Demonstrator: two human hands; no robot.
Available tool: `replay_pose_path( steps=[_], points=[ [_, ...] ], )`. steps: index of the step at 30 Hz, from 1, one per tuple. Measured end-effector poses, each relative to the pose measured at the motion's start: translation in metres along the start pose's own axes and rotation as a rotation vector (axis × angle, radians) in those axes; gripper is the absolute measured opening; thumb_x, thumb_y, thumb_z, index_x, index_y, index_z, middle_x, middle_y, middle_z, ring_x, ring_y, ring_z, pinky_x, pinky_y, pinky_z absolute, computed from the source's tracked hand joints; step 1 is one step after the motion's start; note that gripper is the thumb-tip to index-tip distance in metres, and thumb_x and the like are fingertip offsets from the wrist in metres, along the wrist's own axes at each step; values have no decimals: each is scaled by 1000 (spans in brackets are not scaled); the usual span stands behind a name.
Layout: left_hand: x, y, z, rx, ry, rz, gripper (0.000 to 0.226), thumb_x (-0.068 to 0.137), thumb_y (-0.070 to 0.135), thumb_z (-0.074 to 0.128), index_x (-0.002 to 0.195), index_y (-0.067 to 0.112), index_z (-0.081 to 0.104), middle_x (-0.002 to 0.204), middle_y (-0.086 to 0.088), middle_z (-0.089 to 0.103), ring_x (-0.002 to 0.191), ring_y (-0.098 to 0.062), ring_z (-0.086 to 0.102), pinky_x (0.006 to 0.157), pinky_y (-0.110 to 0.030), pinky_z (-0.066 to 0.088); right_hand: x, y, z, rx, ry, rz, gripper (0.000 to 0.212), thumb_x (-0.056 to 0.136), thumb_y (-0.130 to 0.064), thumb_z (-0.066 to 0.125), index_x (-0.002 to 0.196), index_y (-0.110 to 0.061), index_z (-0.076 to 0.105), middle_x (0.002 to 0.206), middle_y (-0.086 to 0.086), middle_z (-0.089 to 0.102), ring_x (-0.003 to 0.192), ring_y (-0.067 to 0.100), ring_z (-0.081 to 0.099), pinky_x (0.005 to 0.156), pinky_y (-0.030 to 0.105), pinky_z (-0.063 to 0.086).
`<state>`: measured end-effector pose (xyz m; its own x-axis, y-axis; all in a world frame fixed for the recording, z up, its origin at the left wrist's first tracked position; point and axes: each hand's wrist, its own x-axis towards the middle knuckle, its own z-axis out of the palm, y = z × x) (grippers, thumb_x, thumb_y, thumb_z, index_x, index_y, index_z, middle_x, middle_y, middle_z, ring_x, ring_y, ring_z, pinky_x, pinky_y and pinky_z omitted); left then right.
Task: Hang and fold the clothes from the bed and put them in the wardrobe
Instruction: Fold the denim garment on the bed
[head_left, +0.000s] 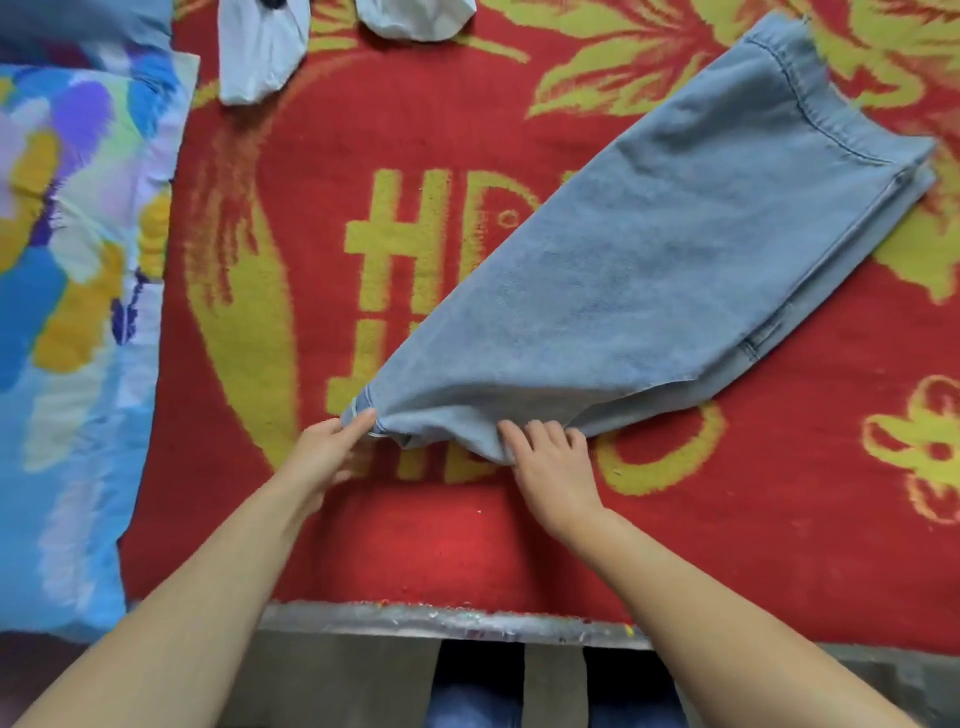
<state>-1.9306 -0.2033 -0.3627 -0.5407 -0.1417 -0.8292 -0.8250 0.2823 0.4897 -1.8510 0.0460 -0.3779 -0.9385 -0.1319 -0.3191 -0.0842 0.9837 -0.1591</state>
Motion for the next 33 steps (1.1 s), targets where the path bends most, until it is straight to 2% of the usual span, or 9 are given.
replay_pose_path(
  steps=[4,8,13,18,21,23,28,30,33],
  points=[
    [24,20,-6,293,222,299,60,89,28,66,139,8,39,132,-14,49,120,-26,50,101,-39,41,24,-8,-6,48,-133,30,22,89,-11,44,109,-15,52,106,7,58,100,30,57,84,38,32],
    [39,45,3,516,-54,445,55,86,20,69,136,10,47,135,-7,52,122,-19,50,100,-27,36,1,-4,-9,-33,-344,-35,26,87,-14,49,113,-13,49,113,7,62,102,28,61,86,37,33],
    [42,61,22,698,-277,380,59,79,18,76,128,12,46,116,-1,59,103,-15,56,85,-28,43,-19,6,-7,-68,-70,-166,82,59,-37,82,135,-22,53,129,9,59,121,29,56,96,49,45],
    [24,77,20,481,-458,49,24,70,24,75,84,8,65,76,-7,66,70,-19,61,66,-29,47,7,-4,7,82,-256,-5,105,87,-39,61,141,-33,-29,160,10,-13,147,33,-12,111,65,-3],
    [5,106,26,293,-530,-101,8,86,11,60,80,7,62,65,-5,64,54,-14,61,51,-21,48,27,-12,-6,214,-119,175,76,92,-15,49,153,-35,7,158,5,21,146,28,17,112,50,19],
    [-5,140,35,84,-677,-131,2,77,2,65,79,4,66,68,-6,63,57,-12,62,51,-20,51,39,3,-29,559,-35,297,58,81,-2,50,132,-31,48,123,5,60,118,27,52,84,32,38],
    [2,224,97,-420,-763,-108,31,87,27,55,96,-1,64,87,-15,71,76,-23,72,59,-33,59,63,102,-92,1036,-141,440,14,81,-3,56,83,-16,56,73,-5,55,71,15,52,55,24,41],
    [9,241,136,-317,-668,85,36,95,36,47,108,5,62,105,-12,69,100,-23,67,74,-35,58,72,135,-102,1253,-30,572,17,86,-1,57,84,-18,59,71,-4,58,65,13,54,51,19,44],
    [33,238,179,396,-208,618,36,94,29,52,126,14,55,114,-5,59,109,-22,55,89,-32,46,83,172,-99,1163,404,843,42,91,-15,61,132,-14,49,113,4,57,102,18,56,90,28,46]
  ],
)
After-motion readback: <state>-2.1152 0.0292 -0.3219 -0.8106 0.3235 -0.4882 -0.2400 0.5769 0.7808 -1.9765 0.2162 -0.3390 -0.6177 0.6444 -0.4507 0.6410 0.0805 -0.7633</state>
